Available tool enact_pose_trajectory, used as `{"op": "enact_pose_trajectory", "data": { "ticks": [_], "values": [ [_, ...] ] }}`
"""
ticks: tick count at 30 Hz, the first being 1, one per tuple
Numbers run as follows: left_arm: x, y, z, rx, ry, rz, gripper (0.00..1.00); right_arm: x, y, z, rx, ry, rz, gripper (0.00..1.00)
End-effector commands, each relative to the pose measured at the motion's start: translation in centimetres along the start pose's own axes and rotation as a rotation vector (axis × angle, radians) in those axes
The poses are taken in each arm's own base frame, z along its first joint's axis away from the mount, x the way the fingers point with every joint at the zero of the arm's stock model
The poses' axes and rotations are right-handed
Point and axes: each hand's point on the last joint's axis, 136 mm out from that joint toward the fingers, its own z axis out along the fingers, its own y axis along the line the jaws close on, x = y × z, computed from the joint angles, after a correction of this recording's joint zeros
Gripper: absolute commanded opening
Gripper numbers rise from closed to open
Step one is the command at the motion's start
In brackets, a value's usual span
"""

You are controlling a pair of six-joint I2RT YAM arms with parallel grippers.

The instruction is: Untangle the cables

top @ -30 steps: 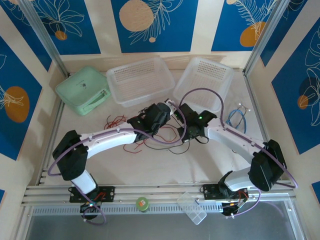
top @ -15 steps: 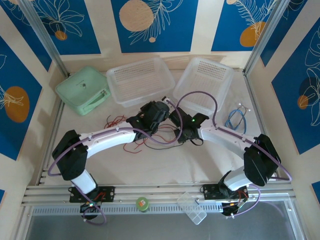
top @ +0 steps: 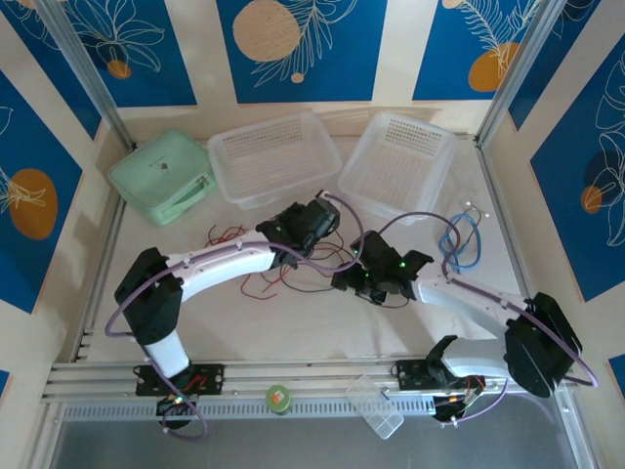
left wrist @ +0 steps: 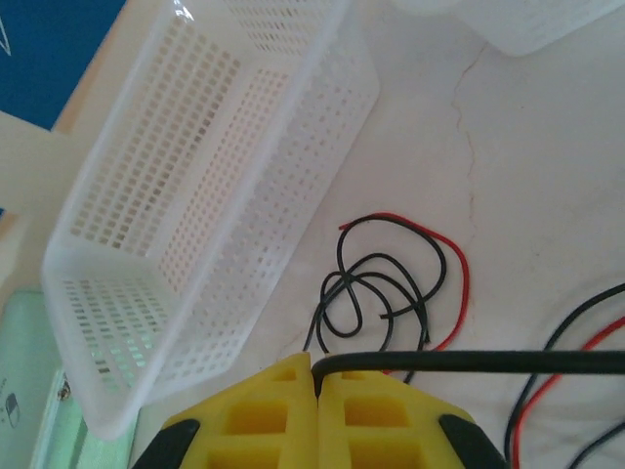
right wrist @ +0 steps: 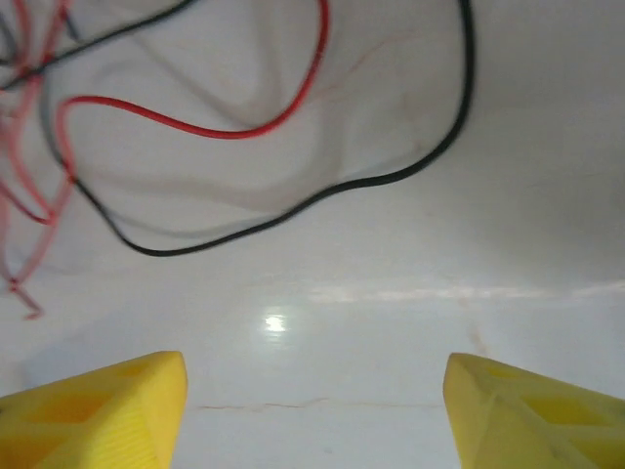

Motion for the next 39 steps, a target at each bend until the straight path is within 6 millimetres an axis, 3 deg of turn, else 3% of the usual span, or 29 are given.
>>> {"op": "enact_pose_trajectory", "data": {
  "ticks": [1, 8, 12, 16, 24, 30, 35, 39],
  "values": [
    [-2.7, 2.8, -2.6, 0.012, 0.013, -0.096, 0.0, -1.0, 2.6, -1.1, -0.161, -0.07, 0.084, 0.73],
    [-6.2, 5.6, -6.9, 0.087, 0.001, -0.218, 0.02, -3.1, 3.9, -3.5, -0.412, -0.275, 0.109, 0.85],
    [-7.2, 6.4, -8.8, 0.141, -0.004, -0.284, 0.04, -4.6, 5.4, -6.4, -0.559, -0.416, 0.068, 0.89],
    [-8.1, 7.2, -10.3, 0.172, -0.01, -0.329, 0.06, -5.4, 6.7, -9.2, -0.595, -0.507, -0.043, 0.91],
    [-8.9, 8.2, -12.0, 0.201, -0.019, -0.379, 0.07, -7.0, 8.5, -10.8, -0.684, -0.604, -0.079, 0.91],
    [-9.2, 8.9, -12.9, 0.212, -0.03, -0.414, 0.08, -7.9, 10.0, -13.6, -0.759, -0.759, -0.102, 0.89],
    [-9.7, 9.1, -13.5, 0.233, -0.052, -0.444, 0.09, -8.6, 10.5, -14.0, -0.765, -0.782, -0.074, 0.88],
    [-10.5, 9.5, -14.1, 0.249, -0.084, -0.473, 0.1, -9.0, 11.1, -13.2, -0.77, -0.767, -0.051, 0.88]
  ]
}}
